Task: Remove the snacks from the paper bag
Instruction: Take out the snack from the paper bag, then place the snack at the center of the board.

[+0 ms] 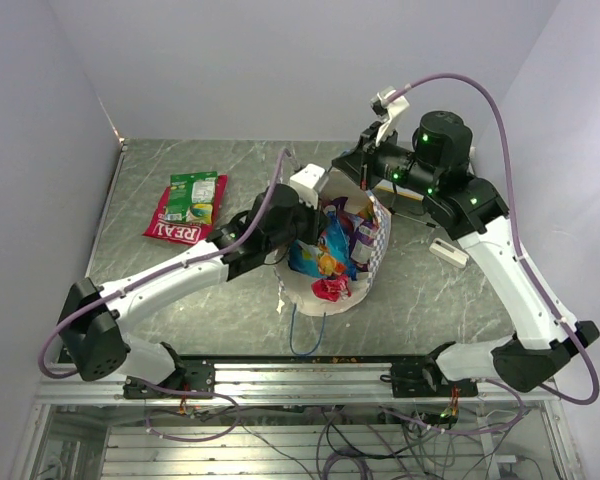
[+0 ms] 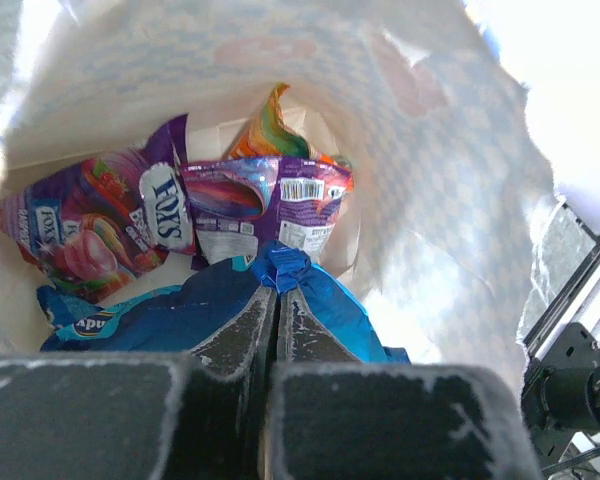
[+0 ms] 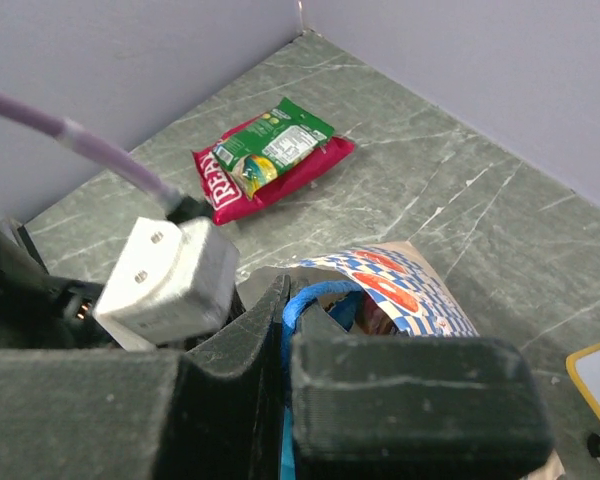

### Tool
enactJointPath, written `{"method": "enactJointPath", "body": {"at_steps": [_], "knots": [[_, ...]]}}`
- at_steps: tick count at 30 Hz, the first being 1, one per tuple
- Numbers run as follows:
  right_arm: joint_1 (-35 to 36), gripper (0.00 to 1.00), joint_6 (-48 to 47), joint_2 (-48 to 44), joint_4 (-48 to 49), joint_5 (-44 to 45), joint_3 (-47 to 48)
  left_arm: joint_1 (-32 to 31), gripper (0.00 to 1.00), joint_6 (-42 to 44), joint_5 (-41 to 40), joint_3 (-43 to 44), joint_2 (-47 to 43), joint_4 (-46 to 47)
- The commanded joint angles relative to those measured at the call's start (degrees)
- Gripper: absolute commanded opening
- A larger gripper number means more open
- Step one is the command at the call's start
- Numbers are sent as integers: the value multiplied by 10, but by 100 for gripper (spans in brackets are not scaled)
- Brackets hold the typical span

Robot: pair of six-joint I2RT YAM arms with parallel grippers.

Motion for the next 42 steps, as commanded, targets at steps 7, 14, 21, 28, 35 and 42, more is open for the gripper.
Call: {"method": "enactJointPath", "body": {"at_steps": [7,14,21,28,35,42], "knots": [[3,0,12,-55,65,2,-49,-2,7,-12,-78,152,-25,-27],[3,0,4,-67,56,13,-51,-2,7,8,-68,243,2,-55],[3,0,0,-83,64,60,-63,0,7,1,-31,318,-41,-154],[3,0,2,-97,78,158,-73,0,7,-46,-35,392,-68,-250],[3,0,-36,-75,71,52,-59,0,7,-84,-53,469,-56,-260],[4,0,-16,-56,38,92,-29,1,7,-126,-25,512,0,-202]]}}
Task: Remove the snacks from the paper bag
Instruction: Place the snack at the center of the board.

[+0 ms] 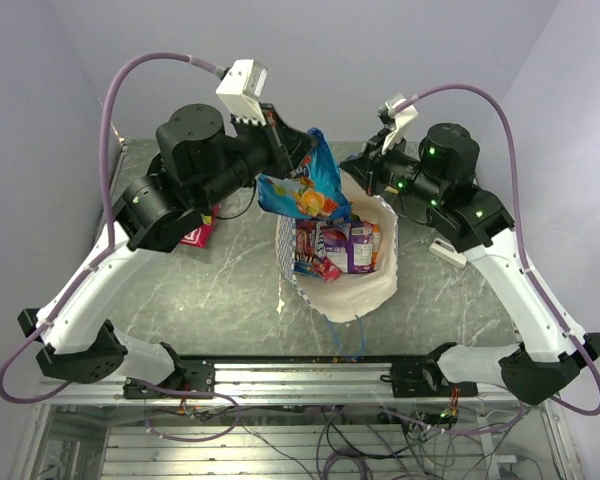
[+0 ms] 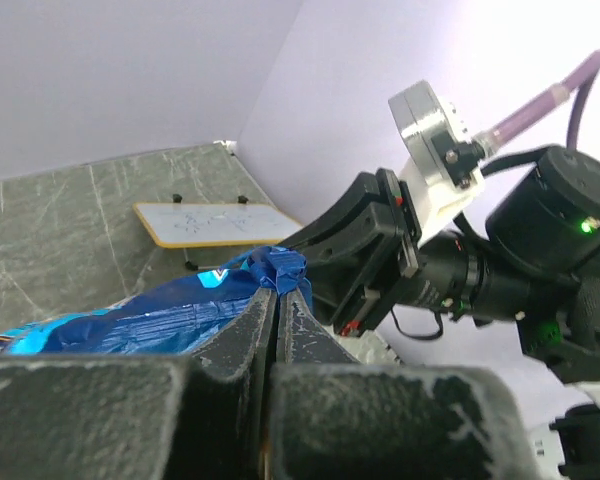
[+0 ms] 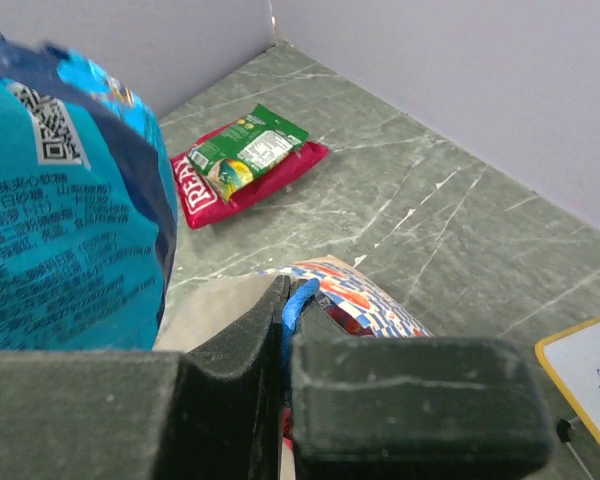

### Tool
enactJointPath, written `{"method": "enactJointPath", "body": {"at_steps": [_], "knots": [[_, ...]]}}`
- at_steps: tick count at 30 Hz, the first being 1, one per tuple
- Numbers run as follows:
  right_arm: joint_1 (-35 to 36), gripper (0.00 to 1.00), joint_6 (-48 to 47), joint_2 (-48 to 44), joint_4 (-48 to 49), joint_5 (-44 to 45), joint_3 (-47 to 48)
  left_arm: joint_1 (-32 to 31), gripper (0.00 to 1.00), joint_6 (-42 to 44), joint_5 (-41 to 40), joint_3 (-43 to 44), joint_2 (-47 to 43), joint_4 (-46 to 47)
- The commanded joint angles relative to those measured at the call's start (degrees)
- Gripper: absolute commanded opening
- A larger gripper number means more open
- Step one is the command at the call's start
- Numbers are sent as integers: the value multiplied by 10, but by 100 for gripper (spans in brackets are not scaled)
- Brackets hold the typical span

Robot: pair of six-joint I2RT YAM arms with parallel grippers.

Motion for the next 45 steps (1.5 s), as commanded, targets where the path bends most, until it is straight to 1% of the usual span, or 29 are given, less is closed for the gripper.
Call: {"method": "enactJointPath", "body": {"at_steps": [1,3,6,11,14,20,23,25,30,33,36,40,45], "knots": [[1,0,2,-11,-5,96,39,3,7,-32,-1,46,24,111],[0,0,-8,-32,-15,157,40,8,7,-23,-27,56,25,96],[0,0,-26,-71,-22,212,34,19,7,-9,-75,82,27,48],[0,0,-47,-95,-62,261,55,41,7,4,-110,120,30,3],[1,0,-46,-100,-64,260,61,47,7,10,-122,137,34,-14],[1,0,-19,-76,-72,212,86,61,7,17,-174,157,42,-77],[1,0,-12,-71,-68,182,67,77,7,7,-210,155,43,-124],[0,0,-7,-75,-60,177,46,96,7,-5,-223,151,48,-161],[0,0,-16,-78,-51,188,32,159,7,-41,-228,145,71,-257],[0,0,-34,-71,-55,201,42,208,7,-50,-214,123,82,-281],[0,0,-54,-66,-55,212,51,275,7,-62,-177,90,96,-289],[0,0,-79,-58,-55,227,57,356,7,-68,-125,54,117,-267],[0,0,-102,-56,-47,241,56,417,7,-102,-105,49,176,-265]]}}
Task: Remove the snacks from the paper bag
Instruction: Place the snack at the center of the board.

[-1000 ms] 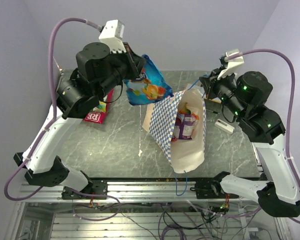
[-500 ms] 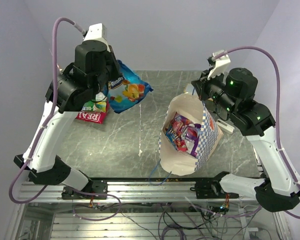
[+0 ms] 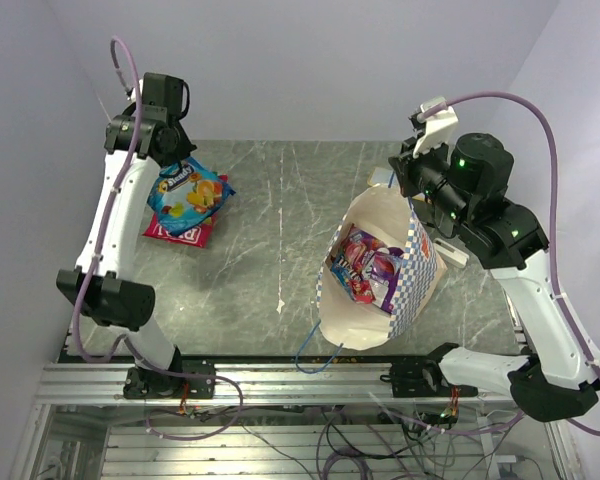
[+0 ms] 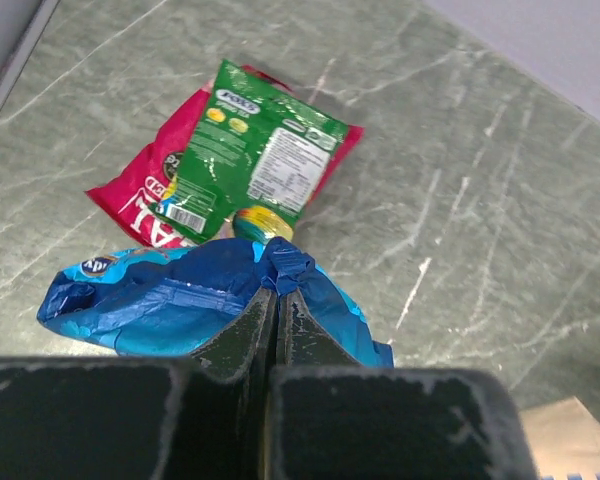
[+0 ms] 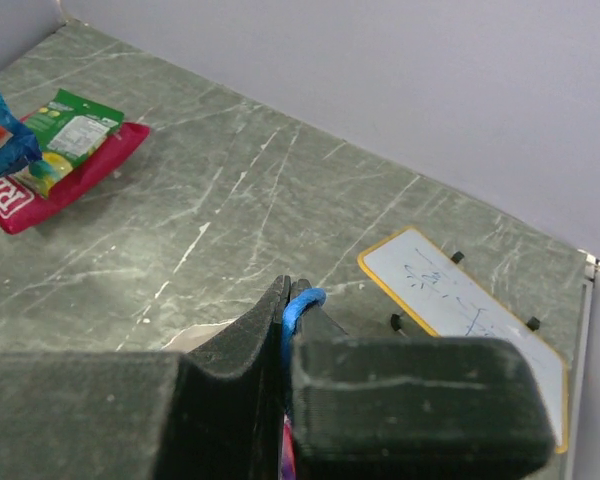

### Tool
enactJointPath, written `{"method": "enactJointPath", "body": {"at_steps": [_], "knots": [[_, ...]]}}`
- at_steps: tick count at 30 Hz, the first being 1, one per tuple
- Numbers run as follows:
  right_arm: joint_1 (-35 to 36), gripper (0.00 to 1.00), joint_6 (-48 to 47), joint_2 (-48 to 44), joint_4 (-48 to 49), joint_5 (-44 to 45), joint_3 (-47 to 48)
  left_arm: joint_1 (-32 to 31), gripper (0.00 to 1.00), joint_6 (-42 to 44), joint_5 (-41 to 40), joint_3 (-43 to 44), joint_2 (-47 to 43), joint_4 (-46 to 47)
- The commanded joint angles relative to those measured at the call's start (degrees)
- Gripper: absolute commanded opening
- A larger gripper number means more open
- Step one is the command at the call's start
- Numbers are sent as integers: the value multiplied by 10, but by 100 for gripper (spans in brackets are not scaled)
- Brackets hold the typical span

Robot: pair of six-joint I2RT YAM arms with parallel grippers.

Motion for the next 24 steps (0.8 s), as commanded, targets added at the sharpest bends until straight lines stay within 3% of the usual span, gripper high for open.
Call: {"method": "enactJointPath", "body": {"at_steps": [1,11,24], "knots": [[0,0,-34,-1,55,19,25,40,7,-40,38,1,24,54],[0,0,-37,6,48,27,33,99,7,-46,73,11,137,93],[0,0,-39,26,55,29,36,116,7,-8,-4,69,255,158]]}}
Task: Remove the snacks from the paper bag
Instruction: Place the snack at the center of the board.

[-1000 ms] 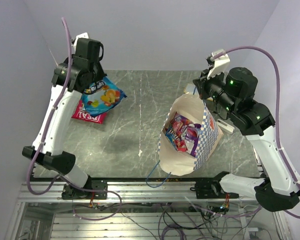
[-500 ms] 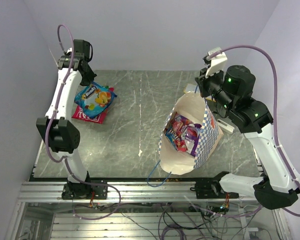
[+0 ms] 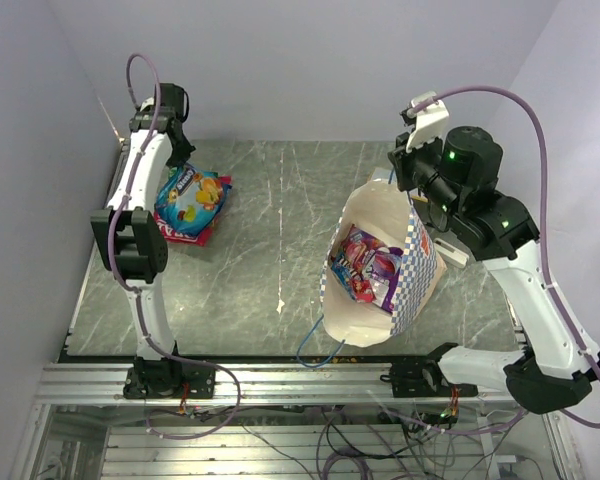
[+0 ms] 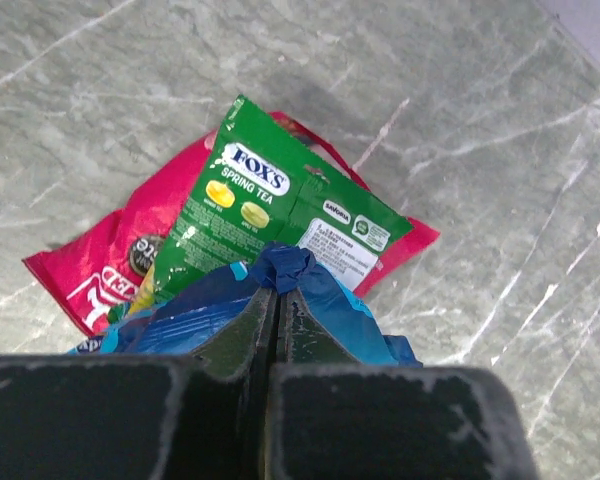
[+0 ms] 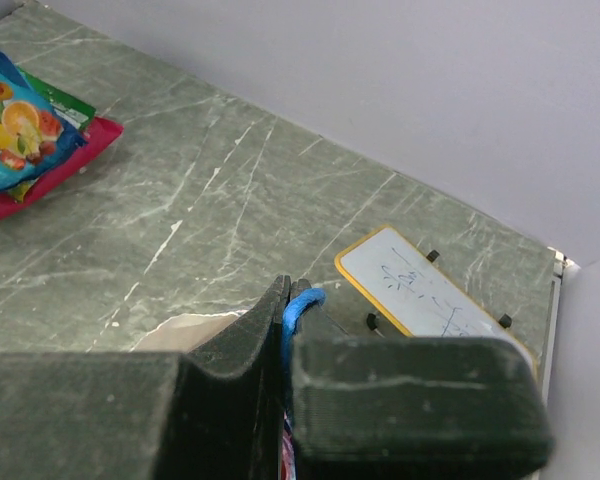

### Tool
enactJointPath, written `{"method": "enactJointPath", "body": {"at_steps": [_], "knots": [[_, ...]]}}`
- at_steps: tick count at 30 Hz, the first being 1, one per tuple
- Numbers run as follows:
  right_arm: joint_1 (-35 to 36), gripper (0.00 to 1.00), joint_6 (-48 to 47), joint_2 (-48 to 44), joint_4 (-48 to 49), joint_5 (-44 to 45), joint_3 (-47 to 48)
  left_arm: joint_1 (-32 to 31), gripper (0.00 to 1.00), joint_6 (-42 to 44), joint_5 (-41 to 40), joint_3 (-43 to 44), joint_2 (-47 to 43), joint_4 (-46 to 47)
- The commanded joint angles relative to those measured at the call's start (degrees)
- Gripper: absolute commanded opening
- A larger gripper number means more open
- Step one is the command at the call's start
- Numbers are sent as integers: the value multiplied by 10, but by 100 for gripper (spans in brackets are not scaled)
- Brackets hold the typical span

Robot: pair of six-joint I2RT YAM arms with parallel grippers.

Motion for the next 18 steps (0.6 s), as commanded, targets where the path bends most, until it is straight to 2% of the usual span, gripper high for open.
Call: {"method": "enactJointPath", "body": {"at_steps": [1,4,10,18], "knots": [[0,0,-8,3,51,4,24,16,7,21,-45,44,26,73],[0,0,-10,7,52,4,24,22,7,22,-60,56,52,74],[0,0,-12,18,52,0,26,36,7,26,-39,61,96,98],[0,0,-13,28,51,1,30,60,7,49,-41,-2,99,147]]}}
